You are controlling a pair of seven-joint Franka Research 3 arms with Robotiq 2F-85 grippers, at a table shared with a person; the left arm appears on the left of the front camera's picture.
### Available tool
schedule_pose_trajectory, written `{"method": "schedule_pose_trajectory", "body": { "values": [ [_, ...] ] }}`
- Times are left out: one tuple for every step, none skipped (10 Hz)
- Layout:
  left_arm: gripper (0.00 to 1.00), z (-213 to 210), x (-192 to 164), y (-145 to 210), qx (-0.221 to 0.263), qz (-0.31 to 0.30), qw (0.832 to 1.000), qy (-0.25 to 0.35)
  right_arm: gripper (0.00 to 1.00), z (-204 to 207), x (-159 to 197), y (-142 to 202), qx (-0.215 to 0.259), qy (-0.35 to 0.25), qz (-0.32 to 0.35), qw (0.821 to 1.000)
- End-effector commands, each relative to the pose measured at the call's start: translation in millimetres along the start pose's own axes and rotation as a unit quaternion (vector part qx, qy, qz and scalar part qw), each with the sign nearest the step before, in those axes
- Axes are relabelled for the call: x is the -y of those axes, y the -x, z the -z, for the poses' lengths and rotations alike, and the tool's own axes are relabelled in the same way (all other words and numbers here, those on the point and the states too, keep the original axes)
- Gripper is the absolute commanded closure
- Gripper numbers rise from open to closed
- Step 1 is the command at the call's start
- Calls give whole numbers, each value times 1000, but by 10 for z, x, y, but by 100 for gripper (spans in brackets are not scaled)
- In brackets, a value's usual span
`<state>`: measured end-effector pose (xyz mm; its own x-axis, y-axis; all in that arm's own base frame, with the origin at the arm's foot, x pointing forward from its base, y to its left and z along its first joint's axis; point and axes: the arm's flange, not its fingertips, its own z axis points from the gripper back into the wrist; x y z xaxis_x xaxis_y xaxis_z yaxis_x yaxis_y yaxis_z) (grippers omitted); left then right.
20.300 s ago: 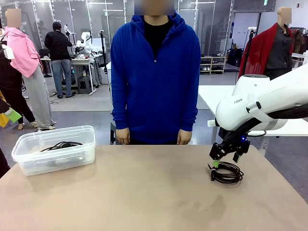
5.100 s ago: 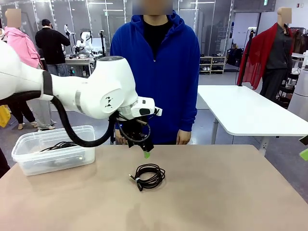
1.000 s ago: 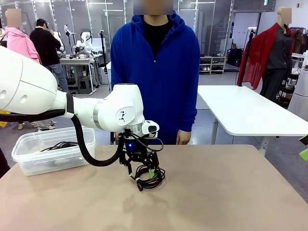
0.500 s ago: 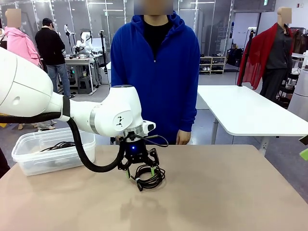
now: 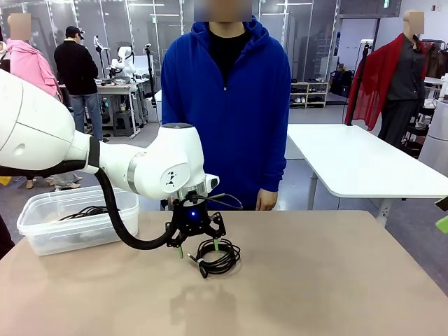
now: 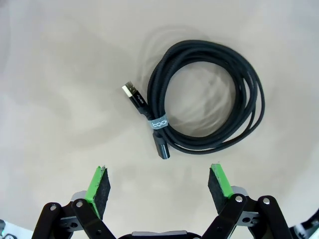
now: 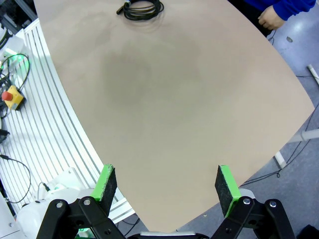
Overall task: Organize and store the cables.
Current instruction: Place the USB Extension Cable into the Organizing box.
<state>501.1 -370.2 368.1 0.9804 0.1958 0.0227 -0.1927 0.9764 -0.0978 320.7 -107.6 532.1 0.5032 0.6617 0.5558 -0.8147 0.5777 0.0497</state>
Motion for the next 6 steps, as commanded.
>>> {"method": "schedule_pose_trajectory", "body": {
  "values": [
    [0,18,14,84,9,-45,999,-6,0,12,2,-14,3,-1,0,1000],
    [0,29,11,70,19,-57,998,-21,0,12,2,-14,3,-1,0,1000],
    [0,62,-7,38,22,-71,997,-29,0,12,2,-14,3,-1,0,1000],
    [0,80,-27,21,31,-93,994,-50,0,12,2,-14,3,-1,0,1000],
    [0,104,-21,-5,35,-95,994,-40,0,12,2,-14,3,-1,0,1000],
    [0,151,10,-49,35,-94,994,-43,0,12,2,-14,3,-1,0,1000]
  ]
}}
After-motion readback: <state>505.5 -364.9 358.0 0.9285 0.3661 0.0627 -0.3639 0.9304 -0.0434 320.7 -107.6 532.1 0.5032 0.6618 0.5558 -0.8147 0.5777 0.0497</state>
